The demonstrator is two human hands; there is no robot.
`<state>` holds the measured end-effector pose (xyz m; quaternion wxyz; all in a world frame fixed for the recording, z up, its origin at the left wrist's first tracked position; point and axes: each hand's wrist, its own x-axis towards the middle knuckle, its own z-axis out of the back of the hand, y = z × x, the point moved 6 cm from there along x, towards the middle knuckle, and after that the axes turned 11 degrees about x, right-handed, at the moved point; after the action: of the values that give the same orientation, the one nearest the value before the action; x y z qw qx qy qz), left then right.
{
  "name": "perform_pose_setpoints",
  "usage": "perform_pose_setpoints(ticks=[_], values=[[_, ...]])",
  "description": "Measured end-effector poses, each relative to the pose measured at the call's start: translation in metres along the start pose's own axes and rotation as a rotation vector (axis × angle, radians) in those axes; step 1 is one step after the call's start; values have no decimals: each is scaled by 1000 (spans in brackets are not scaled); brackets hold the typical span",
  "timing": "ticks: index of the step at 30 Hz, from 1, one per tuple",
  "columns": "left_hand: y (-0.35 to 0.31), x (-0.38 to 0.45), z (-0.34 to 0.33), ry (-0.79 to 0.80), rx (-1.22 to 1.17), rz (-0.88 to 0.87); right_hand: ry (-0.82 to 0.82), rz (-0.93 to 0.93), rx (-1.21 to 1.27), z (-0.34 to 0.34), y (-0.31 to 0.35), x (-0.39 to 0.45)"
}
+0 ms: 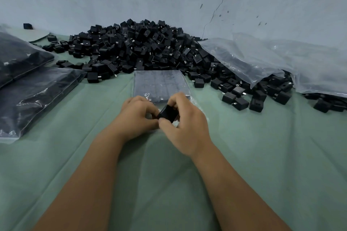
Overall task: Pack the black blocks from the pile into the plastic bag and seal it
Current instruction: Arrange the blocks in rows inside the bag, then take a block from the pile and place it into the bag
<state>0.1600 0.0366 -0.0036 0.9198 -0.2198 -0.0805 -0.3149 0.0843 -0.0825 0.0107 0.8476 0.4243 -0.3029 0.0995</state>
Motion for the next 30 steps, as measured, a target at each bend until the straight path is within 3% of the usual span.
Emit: perform_pose_setpoints(ticks=[5, 9, 13, 17, 19, 21, 25, 30], values=[[2, 3, 1, -58, -64, 50, 172, -22, -105, -16, -3, 0], [-1, 1, 12, -186, -219, 105, 157, -94, -241, -19, -10, 2], [1, -4, 21, -298, -457, 156, 202, -12, -490, -24, -10, 2], [19, -10, 30, -496, -731, 286, 198, -81, -485, -20, -14, 1], [31, -12, 29, -553, -788, 397, 272, -155, -445, -26, -20, -1], [39, -13, 24, -559, -791, 494, 321, -202, -423, -29, -21, -1], [49, -13, 16, -529, -775, 622, 75, 1, -377, -12, -2, 5], [51, -12, 9, -539, -733, 691, 175, -74, -342, -19, -11, 6]])
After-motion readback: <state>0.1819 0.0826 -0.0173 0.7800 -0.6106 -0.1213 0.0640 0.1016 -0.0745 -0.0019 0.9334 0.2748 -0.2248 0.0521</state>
